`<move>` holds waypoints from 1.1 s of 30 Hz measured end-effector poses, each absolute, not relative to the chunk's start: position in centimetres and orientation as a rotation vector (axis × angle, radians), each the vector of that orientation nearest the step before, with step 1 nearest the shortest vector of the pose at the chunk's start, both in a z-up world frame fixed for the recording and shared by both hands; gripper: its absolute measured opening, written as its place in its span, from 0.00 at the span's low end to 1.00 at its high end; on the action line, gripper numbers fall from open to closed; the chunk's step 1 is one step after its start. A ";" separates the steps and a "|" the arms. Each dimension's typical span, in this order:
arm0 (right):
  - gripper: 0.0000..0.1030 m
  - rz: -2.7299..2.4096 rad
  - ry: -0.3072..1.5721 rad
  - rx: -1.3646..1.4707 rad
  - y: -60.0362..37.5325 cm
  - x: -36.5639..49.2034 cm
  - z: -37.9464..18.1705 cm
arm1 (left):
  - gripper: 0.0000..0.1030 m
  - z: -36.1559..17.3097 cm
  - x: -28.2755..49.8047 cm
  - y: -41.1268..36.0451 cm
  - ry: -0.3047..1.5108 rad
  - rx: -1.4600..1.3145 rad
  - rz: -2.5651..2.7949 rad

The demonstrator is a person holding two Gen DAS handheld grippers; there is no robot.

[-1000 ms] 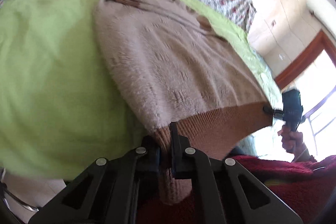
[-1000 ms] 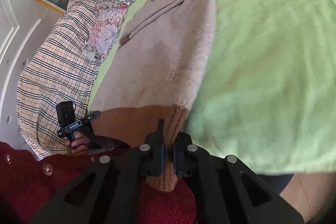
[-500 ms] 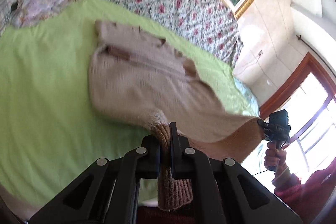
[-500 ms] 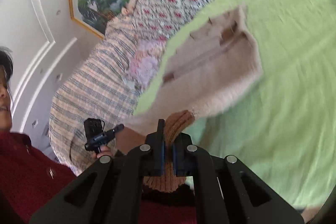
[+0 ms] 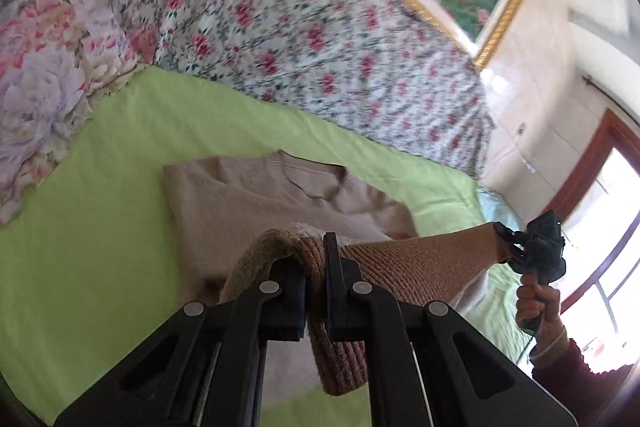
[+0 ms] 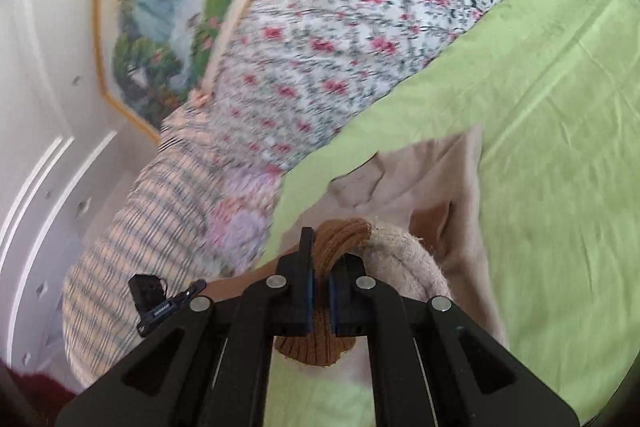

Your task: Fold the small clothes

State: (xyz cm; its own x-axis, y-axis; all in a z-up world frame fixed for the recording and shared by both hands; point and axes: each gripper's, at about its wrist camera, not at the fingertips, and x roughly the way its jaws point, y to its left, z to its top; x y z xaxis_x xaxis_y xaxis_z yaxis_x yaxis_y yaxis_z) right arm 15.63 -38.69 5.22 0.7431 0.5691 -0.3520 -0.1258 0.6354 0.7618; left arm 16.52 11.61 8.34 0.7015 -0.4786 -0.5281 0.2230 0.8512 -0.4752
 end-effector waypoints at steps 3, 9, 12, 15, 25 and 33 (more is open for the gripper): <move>0.06 0.376 0.665 0.778 -38.9 20.1 4.4 | 0.05 6.8 20.7 11.6 0.735 -0.388 -0.363; 0.06 0.287 0.744 0.760 -39.4 26.8 1.7 | 0.05 3.0 27.9 12.5 0.826 -0.410 -0.304; 0.06 0.252 0.790 0.735 -39.1 29.0 0.0 | 0.05 0.5 30.7 12.8 0.876 -0.424 -0.282; 0.07 0.206 0.835 0.701 -38.8 30.2 -1.5 | 0.06 -2.0 32.4 12.9 0.926 -0.443 -0.269; 0.33 0.184 0.773 0.669 -39.3 26.1 0.0 | 0.43 -1.4 27.0 11.9 0.928 -0.453 -0.321; 0.33 0.509 0.929 0.364 -28.1 23.1 -0.3 | 0.47 -1.7 23.4 1.0 0.999 -0.264 -0.557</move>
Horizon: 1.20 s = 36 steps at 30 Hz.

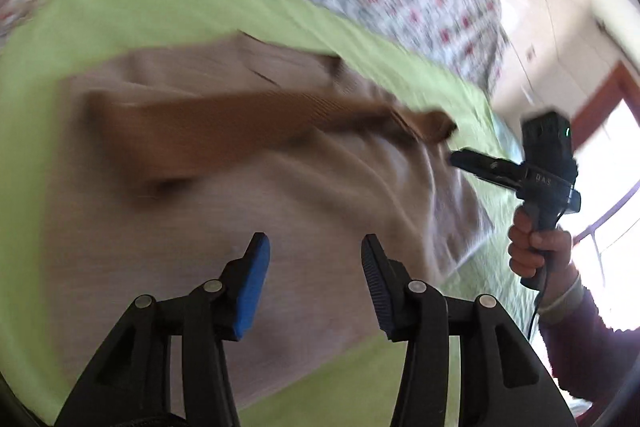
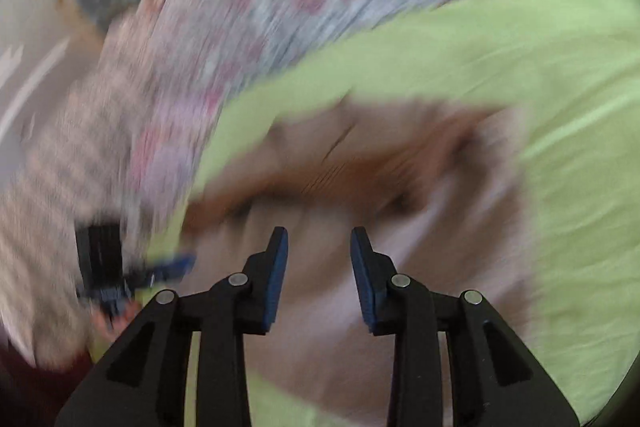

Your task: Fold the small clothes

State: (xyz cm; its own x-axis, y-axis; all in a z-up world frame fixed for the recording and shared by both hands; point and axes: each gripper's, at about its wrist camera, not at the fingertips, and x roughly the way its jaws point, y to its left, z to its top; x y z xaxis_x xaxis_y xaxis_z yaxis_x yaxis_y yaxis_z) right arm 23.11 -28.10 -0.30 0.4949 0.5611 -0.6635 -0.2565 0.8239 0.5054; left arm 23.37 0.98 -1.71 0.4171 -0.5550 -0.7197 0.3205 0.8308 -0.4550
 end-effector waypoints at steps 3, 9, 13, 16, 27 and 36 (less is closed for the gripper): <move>0.33 0.577 1.029 0.212 -24.4 24.4 -1.9 | 0.46 -3.2 25.8 -0.6 1.058 -0.214 -0.529; 0.32 0.464 1.082 0.121 -25.7 30.0 -3.5 | 0.36 -3.2 31.8 2.6 1.069 -0.216 -0.423; 0.31 0.220 1.020 0.176 -30.2 33.6 -3.4 | 0.34 -3.2 35.5 5.8 1.054 -0.239 -0.292; 0.32 0.116 0.933 0.337 -33.8 33.9 -3.1 | 0.29 -3.6 37.4 8.9 1.016 -0.355 -0.227; 0.33 0.119 0.808 0.540 -34.6 24.8 -0.2 | 0.37 -1.7 28.8 13.1 0.882 -0.566 -0.110; 0.34 0.208 0.838 0.587 -30.4 17.9 -1.5 | 0.41 -1.0 16.4 10.4 0.841 -0.668 -0.166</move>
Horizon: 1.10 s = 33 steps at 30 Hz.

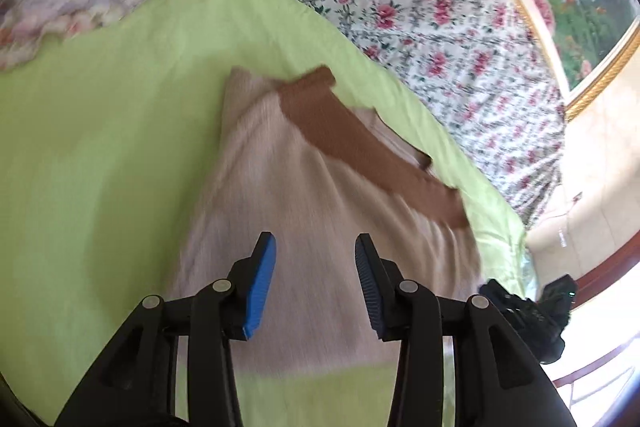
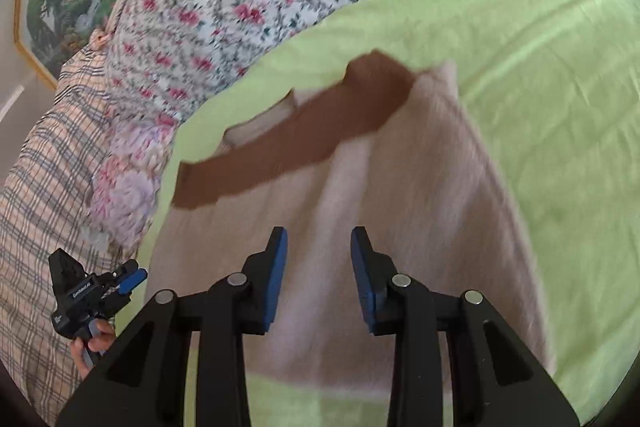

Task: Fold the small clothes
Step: 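Release the hem with both grippers and withdraw from the folded sweater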

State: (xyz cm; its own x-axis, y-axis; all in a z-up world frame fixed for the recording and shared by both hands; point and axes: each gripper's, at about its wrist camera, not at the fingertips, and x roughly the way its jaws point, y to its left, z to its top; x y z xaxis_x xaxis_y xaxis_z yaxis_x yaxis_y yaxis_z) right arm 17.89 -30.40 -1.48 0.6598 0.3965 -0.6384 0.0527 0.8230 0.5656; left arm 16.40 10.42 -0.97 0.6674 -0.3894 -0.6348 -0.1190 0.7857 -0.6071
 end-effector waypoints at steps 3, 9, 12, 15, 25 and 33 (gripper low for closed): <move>0.34 0.232 0.845 0.599 -29.1 15.8 -1.8 | 0.45 -1.1 13.4 9.4 0.842 -0.696 -0.189; 0.41 0.255 0.839 0.614 -27.6 12.9 -1.7 | 0.47 -2.1 9.6 7.2 0.885 -0.690 -0.223; 0.43 0.265 0.834 0.621 -27.1 11.7 -1.6 | 0.51 -2.6 8.0 6.6 0.893 -0.681 -0.226; 0.44 0.264 0.835 0.625 -26.9 10.9 -1.6 | 0.52 -3.2 7.5 6.6 0.897 -0.725 -0.225; 0.45 0.272 0.830 0.636 -26.6 10.2 -1.3 | 0.60 -5.4 8.6 8.1 0.885 -0.852 -0.134; 0.45 0.272 0.830 0.636 -26.3 10.8 -1.1 | 0.60 -6.8 12.1 10.6 0.839 -0.942 -0.068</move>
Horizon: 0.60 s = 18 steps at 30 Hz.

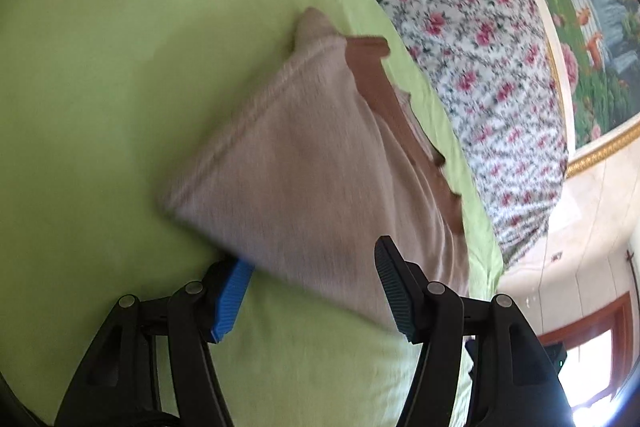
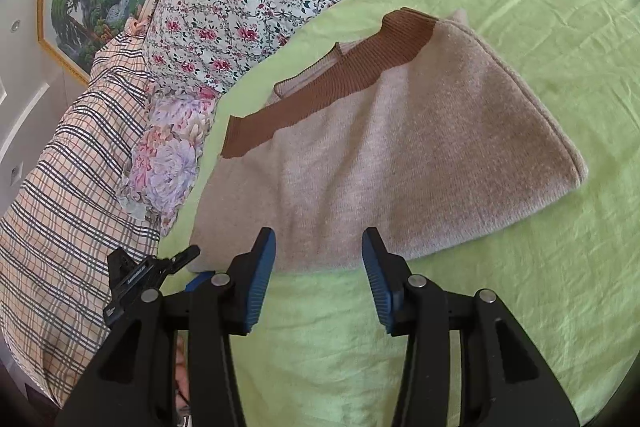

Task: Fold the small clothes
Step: 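Release the hem with both grippers and withdraw from the folded sweater, then grasp the folded sweater edge with the right gripper while the left gripper grasps it too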

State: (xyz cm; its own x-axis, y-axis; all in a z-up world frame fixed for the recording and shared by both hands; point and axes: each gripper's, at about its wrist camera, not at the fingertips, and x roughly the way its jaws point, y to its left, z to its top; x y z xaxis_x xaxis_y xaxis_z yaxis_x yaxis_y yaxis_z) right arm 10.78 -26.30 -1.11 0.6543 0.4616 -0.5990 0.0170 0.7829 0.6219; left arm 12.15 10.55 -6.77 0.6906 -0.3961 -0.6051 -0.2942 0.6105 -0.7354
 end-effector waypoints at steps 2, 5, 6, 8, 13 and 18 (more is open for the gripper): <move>0.45 0.270 0.838 0.633 -26.5 11.6 -1.1 | 0.60 -6.9 13.1 11.0 0.828 -0.951 -0.047; 0.45 0.261 0.841 0.634 -27.1 13.1 -1.2 | 0.58 -6.6 14.7 11.1 0.813 -0.920 -0.015; 0.45 0.261 0.843 0.638 -27.4 13.7 -1.3 | 0.49 -6.3 15.3 10.9 0.810 -0.898 -0.011; 0.45 0.261 0.843 0.646 -28.2 15.2 -1.3 | 0.12 -5.8 16.6 10.2 0.808 -0.860 -0.037; 0.45 0.313 0.840 0.677 -30.6 18.3 -0.7 | 0.06 -0.9 18.1 6.3 0.747 -0.677 -0.096; 0.46 0.417 0.880 0.758 -32.6 21.7 -0.3 | 0.06 3.2 19.7 -1.8 0.730 -0.493 -0.256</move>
